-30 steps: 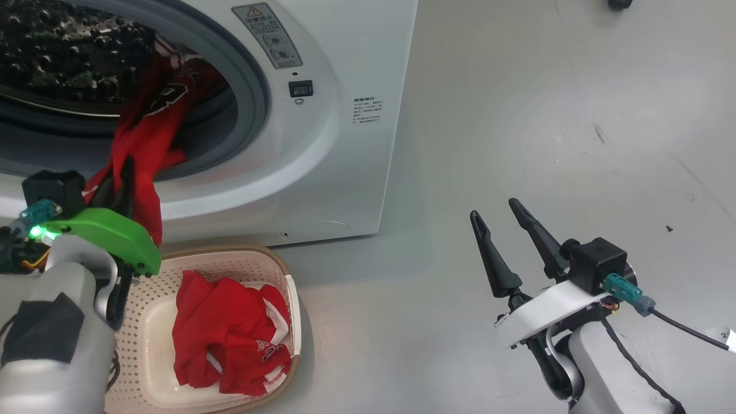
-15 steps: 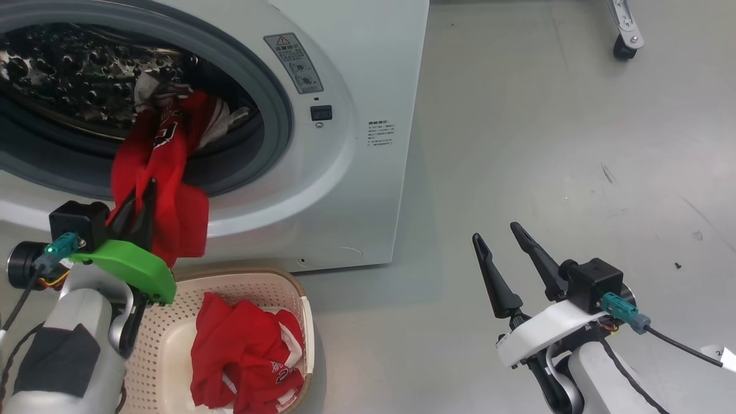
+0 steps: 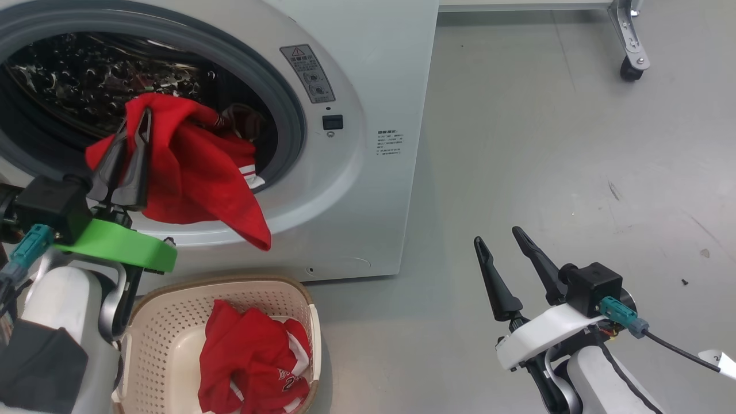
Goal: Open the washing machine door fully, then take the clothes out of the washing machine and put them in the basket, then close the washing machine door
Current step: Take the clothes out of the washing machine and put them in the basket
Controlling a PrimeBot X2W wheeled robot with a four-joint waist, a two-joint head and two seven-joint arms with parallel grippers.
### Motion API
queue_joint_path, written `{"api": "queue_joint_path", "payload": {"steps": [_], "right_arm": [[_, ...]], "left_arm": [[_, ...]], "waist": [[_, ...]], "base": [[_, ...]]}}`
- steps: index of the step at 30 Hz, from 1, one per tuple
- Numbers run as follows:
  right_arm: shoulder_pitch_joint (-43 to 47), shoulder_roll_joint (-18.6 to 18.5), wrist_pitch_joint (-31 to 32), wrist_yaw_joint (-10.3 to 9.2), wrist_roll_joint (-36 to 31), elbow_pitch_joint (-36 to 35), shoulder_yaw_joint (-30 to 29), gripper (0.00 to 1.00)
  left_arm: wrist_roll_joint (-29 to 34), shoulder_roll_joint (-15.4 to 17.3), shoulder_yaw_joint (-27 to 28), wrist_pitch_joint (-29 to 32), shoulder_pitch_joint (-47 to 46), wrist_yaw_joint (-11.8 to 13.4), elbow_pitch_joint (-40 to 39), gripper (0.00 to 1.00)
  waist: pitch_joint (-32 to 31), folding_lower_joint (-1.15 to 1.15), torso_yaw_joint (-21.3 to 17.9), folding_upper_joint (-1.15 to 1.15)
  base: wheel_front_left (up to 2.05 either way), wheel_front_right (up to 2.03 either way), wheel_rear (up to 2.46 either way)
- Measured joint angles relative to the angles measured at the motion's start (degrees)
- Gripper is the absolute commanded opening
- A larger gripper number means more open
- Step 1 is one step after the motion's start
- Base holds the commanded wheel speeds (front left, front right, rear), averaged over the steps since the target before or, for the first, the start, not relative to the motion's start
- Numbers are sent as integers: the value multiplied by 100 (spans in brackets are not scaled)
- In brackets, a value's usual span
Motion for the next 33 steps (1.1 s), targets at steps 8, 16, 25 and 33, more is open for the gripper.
{"api": "queue_joint_path", "payload": {"steps": [8, 16, 25, 33], "right_arm": [[4, 0, 0, 0, 3, -18, -16, 100], [12, 2, 0, 0, 3, -75, -40, 100], [13, 7, 0, 0, 3, -108, -27, 100], [-4, 4, 0, 0, 3, -149, -25, 100]], "left_arm": [[208, -66, 279, -2, 274, 98, -1014, 0], [253, -277, 543, -30, 522, 159, -1614, 0], [240, -280, 309, -26, 1407, 135, -1071, 0], [186, -286, 119, 36, 1644, 92, -495, 0]], "waist": [[-40, 0, 12, 0], [18, 0, 18, 0], [134, 0, -54, 0], [286, 0, -143, 0]], "base": [[0, 0, 0], [0, 0, 0], [0, 0, 0], [0, 0, 0]]}}
